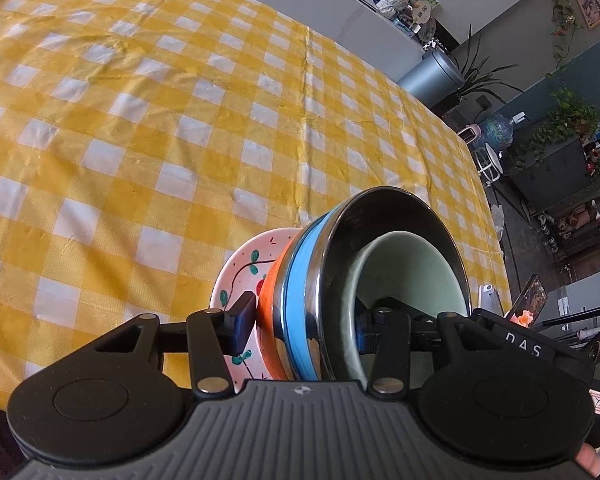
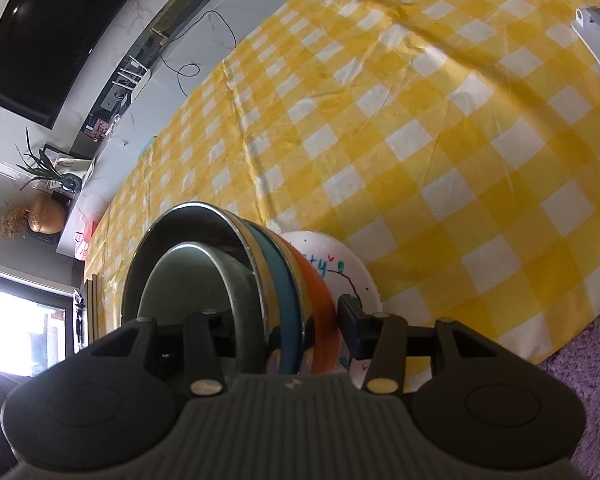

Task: Organize plates and bowls
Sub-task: 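Lower the bowl stack onto the 'Fruity' plate stack, then open both grippers and pull them back from the bowl stack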

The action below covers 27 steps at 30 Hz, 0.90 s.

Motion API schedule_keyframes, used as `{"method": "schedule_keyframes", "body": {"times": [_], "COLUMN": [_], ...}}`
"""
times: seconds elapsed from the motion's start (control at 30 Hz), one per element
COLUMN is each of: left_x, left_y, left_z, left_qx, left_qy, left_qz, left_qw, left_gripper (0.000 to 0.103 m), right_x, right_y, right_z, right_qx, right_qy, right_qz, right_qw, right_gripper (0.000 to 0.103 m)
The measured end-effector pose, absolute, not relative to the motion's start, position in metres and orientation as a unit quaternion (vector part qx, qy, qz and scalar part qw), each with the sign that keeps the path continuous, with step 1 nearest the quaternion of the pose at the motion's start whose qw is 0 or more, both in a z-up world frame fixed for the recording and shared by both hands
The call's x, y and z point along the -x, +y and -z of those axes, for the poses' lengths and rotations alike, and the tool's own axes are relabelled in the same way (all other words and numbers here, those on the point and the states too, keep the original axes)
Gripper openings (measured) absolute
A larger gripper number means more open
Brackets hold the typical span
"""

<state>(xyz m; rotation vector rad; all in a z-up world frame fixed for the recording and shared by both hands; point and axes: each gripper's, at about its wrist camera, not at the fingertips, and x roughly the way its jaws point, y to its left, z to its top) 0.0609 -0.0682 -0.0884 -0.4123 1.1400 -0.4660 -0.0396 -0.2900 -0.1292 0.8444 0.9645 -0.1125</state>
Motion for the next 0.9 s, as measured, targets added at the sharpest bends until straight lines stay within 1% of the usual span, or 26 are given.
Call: {"method": "schedule_keyframes", "body": {"times": [0.03,0.1,0.2,0.33,0.43,0.53,0.7,0.9], "left_x": [-0.061,-0.059,-0.057,-0.052,-0.044,-0.033,-0.009,0.033], "left_y": [-0.068,-0.068,-0.067,-0.063,-0.061,-0.057,-0.049,-0.034], "left_z": [0.087,0.084,0.077,0.066,0.053,0.04,0.022,0.005], "left_qx": [0.189,0.18,0.166,0.156,0.135,0.108,0.05,-0.017], "left_qy": [0.527,0.515,0.504,0.489,0.463,0.435,0.391,0.323], "left_qz": [0.217,0.213,0.209,0.214,0.216,0.219,0.22,0.215], "left_qw": [0.799,0.81,0.821,0.831,0.849,0.867,0.892,0.921], "left_gripper": [0.064,0.071,0.073,0.073,0.073,0.073,0.07,0.07], "right_x": [0.039,0.038,0.038,0.04,0.043,0.049,0.066,0.094], "right_y": [-0.289,-0.287,-0.286,-0.284,-0.279,-0.269,-0.249,-0.225], "right_z": [0.128,0.127,0.125,0.118,0.106,0.093,0.072,0.049], "right_qx": [-0.386,-0.377,-0.366,-0.344,-0.32,-0.282,-0.224,-0.164], "right_qy": [0.451,0.45,0.448,0.442,0.431,0.414,0.375,0.323], "right_qz": [0.054,0.055,0.06,0.07,0.071,0.069,0.041,0.01], "right_qw": [0.803,0.808,0.813,0.826,0.841,0.863,0.898,0.932], "right_gripper": [0.058,0.065,0.069,0.07,0.074,0.076,0.077,0.077]}}
